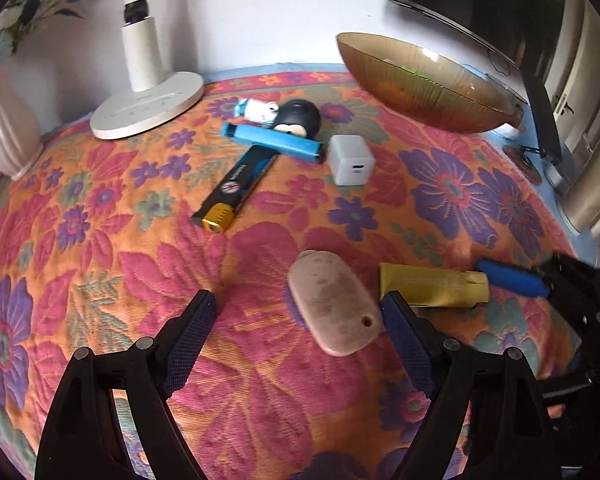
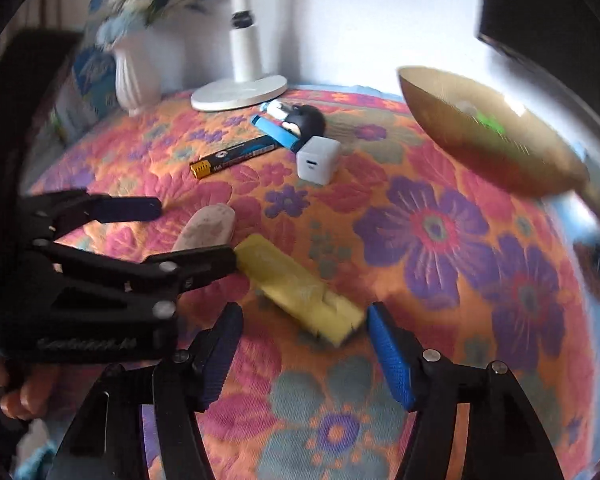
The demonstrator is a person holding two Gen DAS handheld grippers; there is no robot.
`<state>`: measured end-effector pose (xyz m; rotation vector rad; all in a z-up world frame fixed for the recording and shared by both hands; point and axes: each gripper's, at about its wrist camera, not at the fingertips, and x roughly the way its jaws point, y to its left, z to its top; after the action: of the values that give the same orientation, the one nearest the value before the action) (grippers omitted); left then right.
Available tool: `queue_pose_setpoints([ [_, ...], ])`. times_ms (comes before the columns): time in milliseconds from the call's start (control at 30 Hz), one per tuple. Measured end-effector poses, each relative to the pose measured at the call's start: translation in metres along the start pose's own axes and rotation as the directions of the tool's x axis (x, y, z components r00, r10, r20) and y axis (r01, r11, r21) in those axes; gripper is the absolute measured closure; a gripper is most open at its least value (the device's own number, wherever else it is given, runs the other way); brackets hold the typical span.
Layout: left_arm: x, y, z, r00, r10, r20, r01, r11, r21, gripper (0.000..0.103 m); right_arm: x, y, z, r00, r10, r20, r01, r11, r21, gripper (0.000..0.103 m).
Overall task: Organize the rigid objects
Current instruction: 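Grasp the pink oval case with left tool while right tool grasps the yellow box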
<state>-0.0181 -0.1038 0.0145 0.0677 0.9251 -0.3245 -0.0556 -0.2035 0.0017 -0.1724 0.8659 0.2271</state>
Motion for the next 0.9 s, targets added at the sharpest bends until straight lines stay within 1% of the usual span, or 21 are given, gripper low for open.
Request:
queue_pose_setpoints([
  [100,0.0,0.01,0.001,0.999,0.031,0.004,-0.031,0.999,-0.044,0.021,0.008,-0.002,0.009,1.0,-0.002,-0.005,0.002,1.0,-0.005,0.04],
  [167,0.0,0.016,0.0,0.999,0.033,0.006,-0.033,0.997,-0.068,0.021,0.009,-0.004,0.011,1.0,-0.018,-0.005,0.018,1.0,0.013,0.042],
  [200,-0.001,0.017,0.0,1.0,0.028,0.01,-0.027,0.997,-0.073,0.021,0.009,-0.006,0.011,1.0,-0.02,-0.004,0.021,1.0,0.024,0.049],
  [267,-0.003,0.015,-0.002,1.0,0.019,0.005,-0.018,0.998,-0.064,0.021,0.008,-0.01,0.009,1.0,-0.015,0.005,0.014,0.999,0.05,0.059],
  [300,-0.005,0.013,-0.002,1.0,-0.018,0.006,0.018,0.998,-0.06,0.021,0.007,-0.011,0.009,1.0,-0.016,0.007,0.015,0.998,0.053,0.064],
  [367,-0.007,0.008,-0.002,0.998,-0.061,0.013,0.062,0.997,-0.047,0.02,0.006,-0.013,0.007,1.0,-0.018,0.018,0.016,0.998,0.064,0.067],
  [433,-0.005,0.003,0.001,0.999,-0.031,0.016,0.031,0.999,-0.039,0.02,0.005,-0.015,0.006,1.0,-0.02,0.023,0.018,0.997,0.074,0.07],
  [467,0.0,0.002,0.004,1.0,-0.014,0.004,0.014,0.999,-0.042,0.023,0.005,-0.016,0.005,0.999,-0.025,0.026,0.023,0.996,0.083,0.073],
  [500,0.004,0.002,0.006,1.0,0.008,-0.002,-0.008,0.999,-0.041,0.031,0.004,-0.017,0.004,0.999,-0.027,0.029,0.024,0.995,0.092,0.074],
  [533,0.005,0.001,0.007,1.0,0.023,0.002,-0.023,0.999,-0.033,0.035,0.003,-0.02,0.003,0.999,-0.025,0.033,0.021,0.994,0.106,0.074],
  [567,0.004,-0.002,0.008,0.999,0.037,0.009,-0.037,0.999,-0.016,0.046,0.002,-0.025,0.001,0.999,-0.016,0.035,0.011,0.992,0.13,0.074],
  [600,0.004,-0.002,0.008,0.999,0.033,0.014,-0.033,0.999,-0.008,0.062,0.002,-0.026,0.001,0.999,-0.006,0.038,0.0,0.989,0.145,0.074],
  [633,0.002,-0.004,0.007,0.999,0.031,0.021,-0.032,0.999,0.004,0.068,0.001,-0.03,-0.001,0.999,0.007,0.042,-0.014,0.986,0.167,0.074],
  [667,0.001,-0.003,0.006,0.999,0.034,0.023,-0.034,0.999,0.011,0.071,0.0,-0.031,-0.002,0.999,0.01,0.043,-0.017,0.984,0.179,0.075],
  [700,0.0,-0.002,0.006,0.999,0.025,0.021,-0.025,1.0,0.008,0.071,-0.002,-0.032,-0.004,0.999,0.011,0.044,-0.019,0.982,0.188,0.075],
  [767,-0.004,0.011,0.003,1.0,-0.012,0.02,0.012,1.0,-0.027,0.071,-0.006,-0.033,-0.007,0.999,-0.008,0.044,-0.001,0.979,0.203,0.075],
  [800,-0.006,0.017,0.002,1.0,-0.008,0.021,0.009,0.999,-0.042,0.071,-0.007,-0.035,-0.009,0.999,-0.018,0.046,0.008,0.976,0.217,0.075],
  [833,-0.009,0.026,0.001,1.0,0.019,0.025,-0.017,0.999,-0.045,0.071,-0.007,-0.038,-0.01,0.999,-0.021,0.049,0.008,0.972,0.234,0.075],
  [900,-0.01,0.035,-0.002,0.999,0.028,0.023,-0.027,0.999,-0.045,0.071,-0.006,-0.043,-0.011,0.999,0.005,0.05,-0.018,0.967,0.256,0.074],
])
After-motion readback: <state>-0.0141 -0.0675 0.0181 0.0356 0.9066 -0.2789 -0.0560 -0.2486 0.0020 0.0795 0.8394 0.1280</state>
